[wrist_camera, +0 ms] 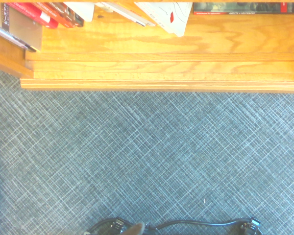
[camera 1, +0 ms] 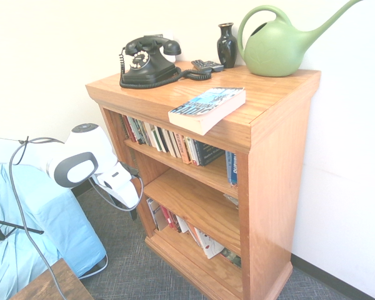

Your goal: Shelf the books

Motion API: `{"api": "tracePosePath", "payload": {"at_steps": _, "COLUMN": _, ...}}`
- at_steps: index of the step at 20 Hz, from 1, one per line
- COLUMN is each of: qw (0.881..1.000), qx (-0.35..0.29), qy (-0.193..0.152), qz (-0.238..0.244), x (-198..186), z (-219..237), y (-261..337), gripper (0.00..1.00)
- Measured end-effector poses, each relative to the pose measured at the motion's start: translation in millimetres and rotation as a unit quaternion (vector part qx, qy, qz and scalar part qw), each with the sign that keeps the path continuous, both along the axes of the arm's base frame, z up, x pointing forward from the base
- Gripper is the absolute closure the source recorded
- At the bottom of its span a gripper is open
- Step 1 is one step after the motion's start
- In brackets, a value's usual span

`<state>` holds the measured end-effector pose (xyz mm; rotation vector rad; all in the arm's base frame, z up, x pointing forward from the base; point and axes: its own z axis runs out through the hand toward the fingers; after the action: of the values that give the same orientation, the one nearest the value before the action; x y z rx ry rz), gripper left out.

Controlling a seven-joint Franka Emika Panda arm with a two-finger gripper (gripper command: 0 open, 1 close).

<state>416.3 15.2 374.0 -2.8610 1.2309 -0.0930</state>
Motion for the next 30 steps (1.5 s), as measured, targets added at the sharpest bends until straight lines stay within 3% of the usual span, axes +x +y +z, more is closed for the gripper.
{"api": "tracePosePath", "payload": {"at_steps": 7, "qw": 1.000, "qx": -0.005, "qy": -0.002, "qz": -0.002, "x": -0.5, "z": 1.7, "y": 3.8, "gripper": 0.00}}
{"api": "tracePosePath", "payload": {"at_steps": 18, "qw": 0.997, "qx": -0.060, "qy": -0.042, "qz": -0.026, "x": -6.8, "z": 38.7, "y": -15.8, "gripper": 0.00}}
{"api": "tracePosePath", "payload": {"at_steps": 30, "qw": 0.972, "qx": -0.197, "qy": -0.098, "qz": -0.085, "x": -10.4, "z": 165.3, "y": -87.2, "gripper": 0.00}}
